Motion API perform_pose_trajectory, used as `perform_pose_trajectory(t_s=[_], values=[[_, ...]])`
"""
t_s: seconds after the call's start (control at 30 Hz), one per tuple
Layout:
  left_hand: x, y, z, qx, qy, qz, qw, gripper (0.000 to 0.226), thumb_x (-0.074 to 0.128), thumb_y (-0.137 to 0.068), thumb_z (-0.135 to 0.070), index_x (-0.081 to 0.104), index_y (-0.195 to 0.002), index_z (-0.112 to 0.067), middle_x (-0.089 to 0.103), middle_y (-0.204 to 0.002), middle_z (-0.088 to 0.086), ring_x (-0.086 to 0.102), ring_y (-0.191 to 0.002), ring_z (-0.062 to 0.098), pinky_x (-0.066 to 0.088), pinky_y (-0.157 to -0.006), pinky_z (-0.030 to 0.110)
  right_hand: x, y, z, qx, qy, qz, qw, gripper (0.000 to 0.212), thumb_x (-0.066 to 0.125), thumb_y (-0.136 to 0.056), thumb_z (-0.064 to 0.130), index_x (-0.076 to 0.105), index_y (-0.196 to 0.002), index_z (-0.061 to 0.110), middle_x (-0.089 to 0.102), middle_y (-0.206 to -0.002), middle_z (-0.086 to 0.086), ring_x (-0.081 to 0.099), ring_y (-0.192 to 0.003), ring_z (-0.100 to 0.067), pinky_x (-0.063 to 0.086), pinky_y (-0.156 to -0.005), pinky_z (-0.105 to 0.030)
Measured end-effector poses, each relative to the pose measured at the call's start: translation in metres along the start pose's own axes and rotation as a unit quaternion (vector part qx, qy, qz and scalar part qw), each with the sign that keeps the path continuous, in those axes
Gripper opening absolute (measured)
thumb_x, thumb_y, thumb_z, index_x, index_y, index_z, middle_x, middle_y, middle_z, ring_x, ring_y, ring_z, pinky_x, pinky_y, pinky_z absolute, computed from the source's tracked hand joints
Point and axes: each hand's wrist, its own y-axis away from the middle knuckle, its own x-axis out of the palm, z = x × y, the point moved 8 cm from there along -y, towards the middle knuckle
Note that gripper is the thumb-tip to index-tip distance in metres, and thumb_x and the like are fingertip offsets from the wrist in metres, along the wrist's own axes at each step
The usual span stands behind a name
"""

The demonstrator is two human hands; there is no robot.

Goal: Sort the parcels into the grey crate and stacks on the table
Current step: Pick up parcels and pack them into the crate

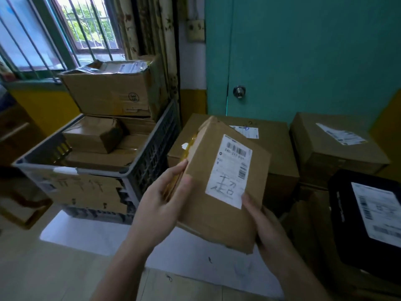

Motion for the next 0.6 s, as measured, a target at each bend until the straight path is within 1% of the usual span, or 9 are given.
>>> perform_pose_trajectory(t_s=[0.07,0.17,0.23,0.3,0.37,0.43,0.47,0.53,0.6], values=[[-0.006,-0.006,0.002,0.001,0.020,0.038,0.999,0.047,0.036,-0.077,-0.078,0.060,-0.116,-0.066,0.051,-0.133,-0.036,0.053,-0.119,0.003,0.052,-0.091,0.044,-0.002,0.000,0.001,-0.013,-0.057,-0.010,0.998,0.070,0.075,-0.063,0.049,0.065,-0.127,0.023,0.071,-0.118,0.000,0.064,-0.110,-0.027,0.049,-0.099,-0.053],[-0.007,-0.008,-0.003,0.041,0.003,0.107,0.993,0.039,0.049,-0.084,-0.072,0.058,-0.122,-0.065,0.031,-0.147,-0.043,0.029,-0.143,0.000,0.039,-0.107,0.063,-0.006,-0.001,0.005,-0.040,-0.119,-0.013,0.992,0.053,0.069,-0.073,0.038,0.067,-0.124,0.022,0.072,-0.118,-0.003,0.064,-0.112,-0.031,0.049,-0.098,-0.056],[-0.009,-0.010,-0.003,0.056,-0.027,0.121,0.991,0.052,0.054,-0.077,-0.073,0.049,-0.129,-0.068,0.020,-0.152,-0.042,0.017,-0.148,0.007,0.033,-0.112,0.064,-0.008,-0.003,0.007,-0.053,-0.135,-0.022,0.989,0.049,0.065,-0.077,0.037,0.067,-0.123,0.021,0.072,-0.118,-0.005,0.064,-0.113,-0.033,0.047,-0.100,-0.057],[-0.012,-0.016,0.005,0.020,-0.055,0.114,0.992,0.081,0.060,-0.062,-0.085,0.027,-0.136,-0.075,0.009,-0.152,-0.044,0.008,-0.150,0.009,0.029,-0.115,0.063,-0.007,-0.005,0.004,-0.048,-0.164,-0.015,0.985,0.043,0.061,-0.083,0.038,0.069,-0.122,0.020,0.071,-0.119,-0.010,0.064,-0.114,-0.036,0.046,-0.101,-0.060],[-0.016,-0.022,0.017,-0.043,-0.046,0.111,0.992,0.110,0.068,-0.048,-0.092,0.008,-0.140,-0.075,0.006,-0.155,-0.039,0.018,-0.150,0.017,0.039,-0.110,0.059,-0.001,-0.007,-0.002,-0.042,-0.195,-0.003,0.980,0.043,0.060,-0.086,0.042,0.070,-0.122,0.019,0.068,-0.124,-0.015,0.062,-0.117,-0.039,0.044,-0.102,-0.064],[-0.020,-0.026,0.022,-0.067,0.010,0.106,0.992,0.112,0.075,-0.058,-0.081,0.005,-0.145,-0.068,0.025,-0.156,-0.021,0.050,-0.130,0.013,0.057,-0.093,0.043,0.008,-0.009,-0.005,-0.038,-0.223,0.007,0.974,0.056,0.074,-0.075,0.050,0.070,-0.122,0.018,0.067,-0.125,-0.018,0.061,-0.118,-0.041,0.042,-0.101,-0.068],[-0.024,-0.027,0.022,-0.072,0.038,0.097,0.992,0.111,0.076,-0.064,-0.071,0.006,-0.149,-0.061,0.038,-0.147,-0.018,0.059,-0.116,0.009,0.061,-0.082,0.033,0.011,-0.011,-0.008,-0.034,-0.235,0.009,0.971,0.066,0.082,-0.067,0.052,0.070,-0.122,0.018,0.066,-0.125,-0.019,0.060,-0.118,-0.043,0.041,-0.101,-0.069],[-0.033,-0.030,0.021,-0.085,0.082,0.085,0.989,0.113,0.076,-0.061,-0.056,0.011,-0.154,-0.051,0.047,-0.124,-0.025,0.058,-0.102,0.004,0.059,-0.068,0.025,0.017,-0.011,-0.010,-0.019,-0.253,0.018,0.967,0.064,0.077,-0.072,0.052,0.068,-0.125,0.019,0.064,-0.128,-0.021,0.059,-0.119,-0.046,0.042,-0.098,-0.072],[-0.038,-0.034,0.021,-0.093,0.116,0.088,0.985,0.104,0.076,-0.061,-0.052,0.023,-0.150,-0.046,0.048,-0.118,-0.028,0.057,-0.101,0.003,0.058,-0.062,0.022,0.020,-0.016,-0.009,-0.018,-0.259,0.033,0.965,0.051,0.061,-0.084,0.049,0.067,-0.126,0.021,0.065,-0.127,-0.019,0.062,-0.114,-0.045,0.049,-0.091,-0.069]])
